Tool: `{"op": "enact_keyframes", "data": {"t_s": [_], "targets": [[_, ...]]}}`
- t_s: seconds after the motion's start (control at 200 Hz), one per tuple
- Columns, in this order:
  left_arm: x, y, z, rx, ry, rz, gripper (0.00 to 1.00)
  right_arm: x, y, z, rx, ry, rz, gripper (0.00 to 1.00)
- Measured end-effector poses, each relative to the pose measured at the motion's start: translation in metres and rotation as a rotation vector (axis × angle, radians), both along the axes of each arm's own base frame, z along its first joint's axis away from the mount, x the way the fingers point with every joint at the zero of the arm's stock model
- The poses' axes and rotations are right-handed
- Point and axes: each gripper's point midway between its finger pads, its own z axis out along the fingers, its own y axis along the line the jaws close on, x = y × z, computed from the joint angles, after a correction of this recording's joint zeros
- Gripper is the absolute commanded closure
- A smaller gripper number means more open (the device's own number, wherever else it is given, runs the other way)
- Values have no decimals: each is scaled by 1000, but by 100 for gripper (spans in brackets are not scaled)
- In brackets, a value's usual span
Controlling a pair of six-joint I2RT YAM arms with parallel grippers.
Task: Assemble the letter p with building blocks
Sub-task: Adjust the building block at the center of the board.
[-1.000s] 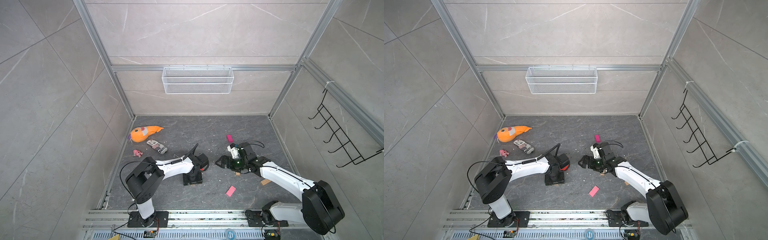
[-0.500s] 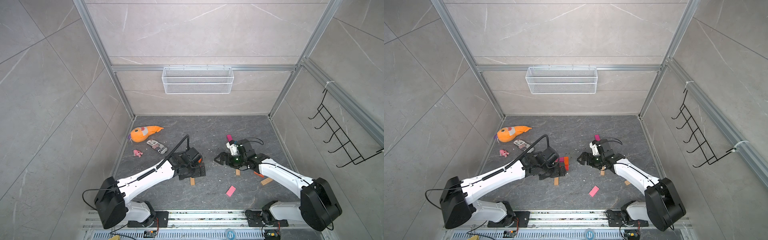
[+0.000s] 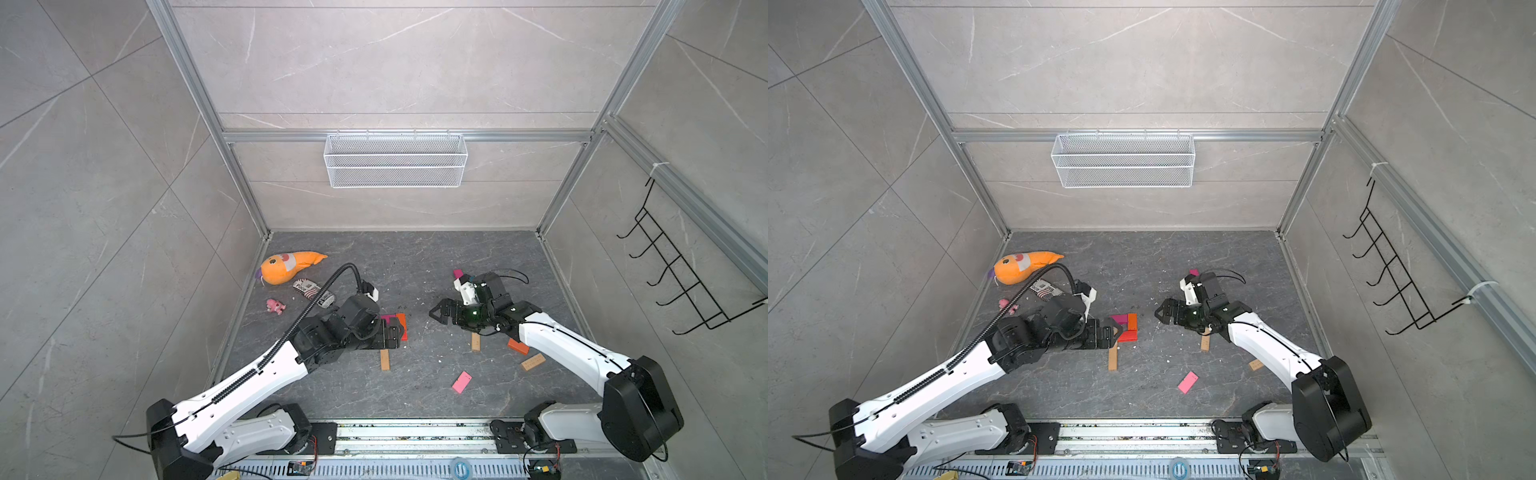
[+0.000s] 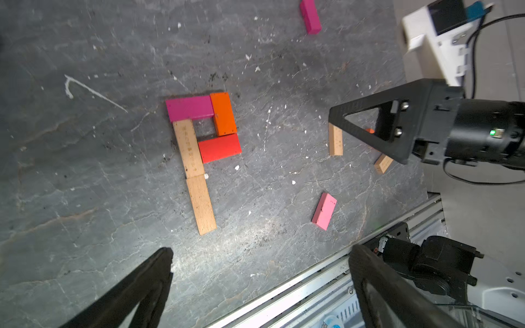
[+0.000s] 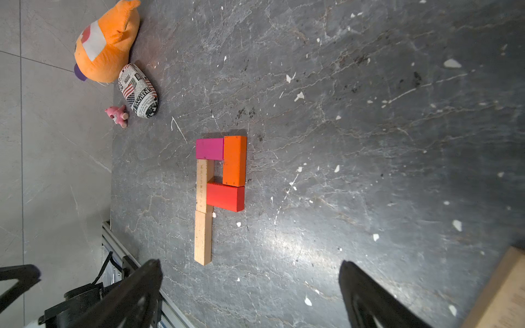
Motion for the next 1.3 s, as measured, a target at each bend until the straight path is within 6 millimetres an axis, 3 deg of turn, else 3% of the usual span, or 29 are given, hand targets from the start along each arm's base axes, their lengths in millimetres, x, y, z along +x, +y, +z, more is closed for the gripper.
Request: {"op": "enact_keyframes", "data": {"t_s": [0.195, 0.345, 0.475, 0.579, 0.679, 0.829, 0.929, 1.299], "targets": [[16, 14, 27, 50, -228, -24, 0, 3, -7, 1, -34, 0, -24, 0], [38, 20, 26, 142, -367, -29, 1, 15, -17, 13, -72, -28, -68, 0], [72, 32, 21, 142, -333, 38, 0, 30, -29, 26, -93, -63, -121, 0], [108, 58, 22, 77, -265, 138, 0, 41, -40, 33, -109, -76, -165, 0], [128, 78, 26, 21, -225, 189, 0, 50, -46, 30, -120, -61, -199, 0], [124, 69, 30, -61, -196, 100, 1, 68, -51, 12, -155, -9, -237, 0], [115, 59, 21, -83, -170, 25, 1, 87, -60, -1, -184, 23, -276, 0], [100, 45, 11, -109, -108, -85, 1, 202, -100, -48, -266, 82, -421, 0]]}}
